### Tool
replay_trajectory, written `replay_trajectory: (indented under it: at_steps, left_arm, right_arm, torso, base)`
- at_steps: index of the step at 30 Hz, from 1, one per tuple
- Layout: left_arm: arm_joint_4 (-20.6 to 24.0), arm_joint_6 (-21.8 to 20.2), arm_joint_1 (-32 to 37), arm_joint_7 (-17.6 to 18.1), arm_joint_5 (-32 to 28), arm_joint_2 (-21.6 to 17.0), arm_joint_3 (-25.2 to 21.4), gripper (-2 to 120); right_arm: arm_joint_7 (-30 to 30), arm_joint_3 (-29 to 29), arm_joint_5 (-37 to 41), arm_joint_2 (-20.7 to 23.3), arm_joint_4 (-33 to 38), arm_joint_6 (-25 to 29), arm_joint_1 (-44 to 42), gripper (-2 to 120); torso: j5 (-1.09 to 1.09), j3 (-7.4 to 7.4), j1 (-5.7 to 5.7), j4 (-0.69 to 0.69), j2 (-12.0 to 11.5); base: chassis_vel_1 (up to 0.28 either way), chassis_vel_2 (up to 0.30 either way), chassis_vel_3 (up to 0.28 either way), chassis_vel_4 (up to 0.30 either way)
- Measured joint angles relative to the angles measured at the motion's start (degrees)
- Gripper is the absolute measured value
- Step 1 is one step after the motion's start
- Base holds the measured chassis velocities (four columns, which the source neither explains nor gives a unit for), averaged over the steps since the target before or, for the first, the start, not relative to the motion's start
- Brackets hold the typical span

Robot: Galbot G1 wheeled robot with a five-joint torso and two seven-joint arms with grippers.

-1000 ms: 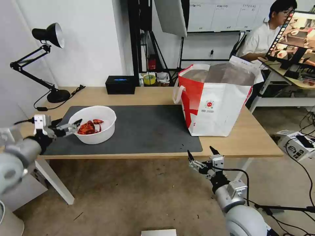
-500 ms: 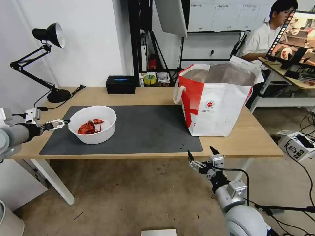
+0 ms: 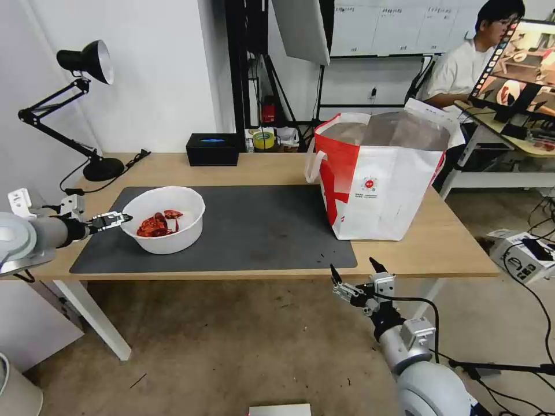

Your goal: Pick up the trash from the table and place it into the takeout bag.

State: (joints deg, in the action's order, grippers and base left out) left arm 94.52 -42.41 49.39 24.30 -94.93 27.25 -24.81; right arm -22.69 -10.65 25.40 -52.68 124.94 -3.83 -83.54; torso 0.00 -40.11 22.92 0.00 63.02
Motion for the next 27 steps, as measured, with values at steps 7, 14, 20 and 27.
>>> replay_trajectory:
  at_steps: [7,14,20,27]
  left_arm:
    - [-1.33,0.0,-3.87,1.81,-0.18,0.58,4.42,100]
    - [-3.0,0.13,-8.55,3.95,-0.11,1.89,9.78,100]
    - [-3.92,0.19,-10.07,6.12,-0.11,1.98,12.18,92]
    - [-3.65,0.24,-9.87,6.67,-0.61,1.81,12.6,69]
  right_arm:
    - [0.0,0.0,0.0,0.0,0.0,0.0,0.0,100]
    - [0.0,0.0,0.0,0.01,0.0,0.0,0.0,100]
    - [0.0,0.0,0.0,0.0,0.0,0.0,0.0,100]
    - [0.0,0.0,0.0,0.0,0.0,0.0,0.0,100]
  torso:
    - [0.0,0.0,0.0,0.0,0.0]
    - [0.0,0.0,0.0,-0.01,0.0]
    - [0.0,0.0,0.0,0.0,0.0]
    - [0.0,0.0,0.0,-0.01,0.01]
  base:
    - [0.0,0.0,0.0,0.0]
    - [0.0,0.0,0.0,0.0]
    - [0.0,0.0,0.0,0.0]
    - [0.0,0.0,0.0,0.0]
